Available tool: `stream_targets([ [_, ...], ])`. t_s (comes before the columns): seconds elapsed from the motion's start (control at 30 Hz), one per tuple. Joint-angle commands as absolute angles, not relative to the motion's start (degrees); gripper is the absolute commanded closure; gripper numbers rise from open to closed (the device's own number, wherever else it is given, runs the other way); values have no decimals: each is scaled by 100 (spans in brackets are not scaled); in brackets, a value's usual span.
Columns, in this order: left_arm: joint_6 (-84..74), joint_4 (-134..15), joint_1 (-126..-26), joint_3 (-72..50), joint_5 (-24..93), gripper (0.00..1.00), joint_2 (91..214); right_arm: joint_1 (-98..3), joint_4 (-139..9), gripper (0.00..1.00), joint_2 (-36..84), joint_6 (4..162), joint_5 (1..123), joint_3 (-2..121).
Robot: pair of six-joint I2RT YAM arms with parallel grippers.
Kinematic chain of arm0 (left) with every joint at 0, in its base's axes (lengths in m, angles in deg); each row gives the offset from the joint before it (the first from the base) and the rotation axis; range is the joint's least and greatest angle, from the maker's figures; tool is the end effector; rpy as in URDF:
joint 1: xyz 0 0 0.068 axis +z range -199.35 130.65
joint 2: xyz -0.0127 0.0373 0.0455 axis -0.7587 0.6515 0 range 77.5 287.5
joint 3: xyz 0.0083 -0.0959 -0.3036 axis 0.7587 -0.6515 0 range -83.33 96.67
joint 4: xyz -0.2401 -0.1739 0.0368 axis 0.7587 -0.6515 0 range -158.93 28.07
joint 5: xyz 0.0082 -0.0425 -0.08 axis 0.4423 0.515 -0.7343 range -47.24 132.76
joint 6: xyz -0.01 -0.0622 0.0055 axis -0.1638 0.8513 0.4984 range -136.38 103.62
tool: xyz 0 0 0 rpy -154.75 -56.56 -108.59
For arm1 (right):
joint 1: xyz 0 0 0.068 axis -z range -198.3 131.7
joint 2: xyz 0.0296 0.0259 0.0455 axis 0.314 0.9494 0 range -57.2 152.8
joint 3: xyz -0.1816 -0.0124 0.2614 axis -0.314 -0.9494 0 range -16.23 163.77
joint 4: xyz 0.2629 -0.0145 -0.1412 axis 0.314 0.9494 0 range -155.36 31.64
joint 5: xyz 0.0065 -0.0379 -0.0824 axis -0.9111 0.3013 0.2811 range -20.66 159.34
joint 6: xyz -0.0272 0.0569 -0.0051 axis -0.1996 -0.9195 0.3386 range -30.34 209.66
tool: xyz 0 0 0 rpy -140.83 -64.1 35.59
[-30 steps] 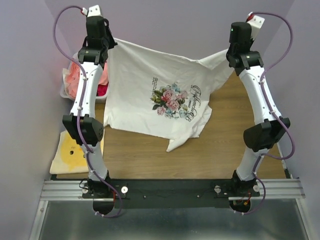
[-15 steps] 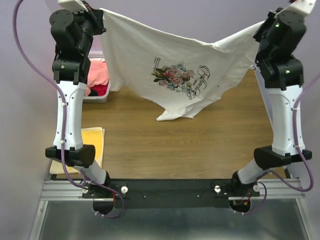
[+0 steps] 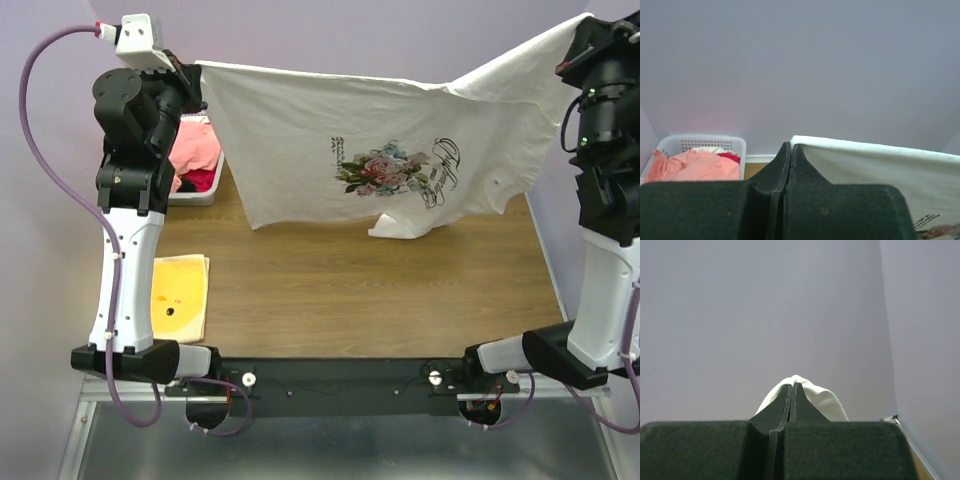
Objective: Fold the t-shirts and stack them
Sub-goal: Flatten the tshirt out
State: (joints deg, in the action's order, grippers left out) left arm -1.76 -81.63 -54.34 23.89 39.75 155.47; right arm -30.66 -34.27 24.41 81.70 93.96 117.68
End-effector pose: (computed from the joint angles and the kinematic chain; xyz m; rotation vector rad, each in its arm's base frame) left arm 0.2937 -0.0280 0.6292 -0.0748 1.4101 -0.3206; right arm 0.2106 0.0253 0.7258 0.3300 1.1909 0.0505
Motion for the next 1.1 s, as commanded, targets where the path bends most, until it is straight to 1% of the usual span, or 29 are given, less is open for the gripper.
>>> stream_targets([
  [0.0,-442,-7863,-5462,1995,4232,100,14746,-3052,-3969,99,1954,7964,8658,11780],
  [0.1,-451,-7749,-5462,1942,4504,100,14693,-3043,-4188,99,2066,7999,8551,11903],
  [0.2,-460,-7757,-5462,2283,4793,100,15070,-3052,-4417,99,2330,8201,8769,12061],
  [0.33,-302,-7670,-5462,3047,5101,100,15755,-3052,-4664,99,3102,8509,9095,12351],
  [0.4,-223,-7573,-5462,3303,5119,100,16212,-3052,-4786,99,3358,8562,9201,12483],
  [0.47,-179,-7573,-5471,3821,5119,100,16711,-3052,-4875,99,3639,8615,9263,12510],
  [0.63,-135,-7634,-5488,4962,5084,100,17627,-3052,-5095,99,4053,8720,9456,12589],
  [0.77,-126,-7748,-5497,5518,5032,100,18242,-3043,-5165,99,4238,8869,9561,12782],
  [0.93,-249,-7687,-5497,5563,5084,100,18235,-3043,-5262,99,4090,8905,9597,12782],
  [1.07,-293,-7670,-5497,5344,5031,100,17876,-3043,-5271,99,3677,8905,9483,12406],
])
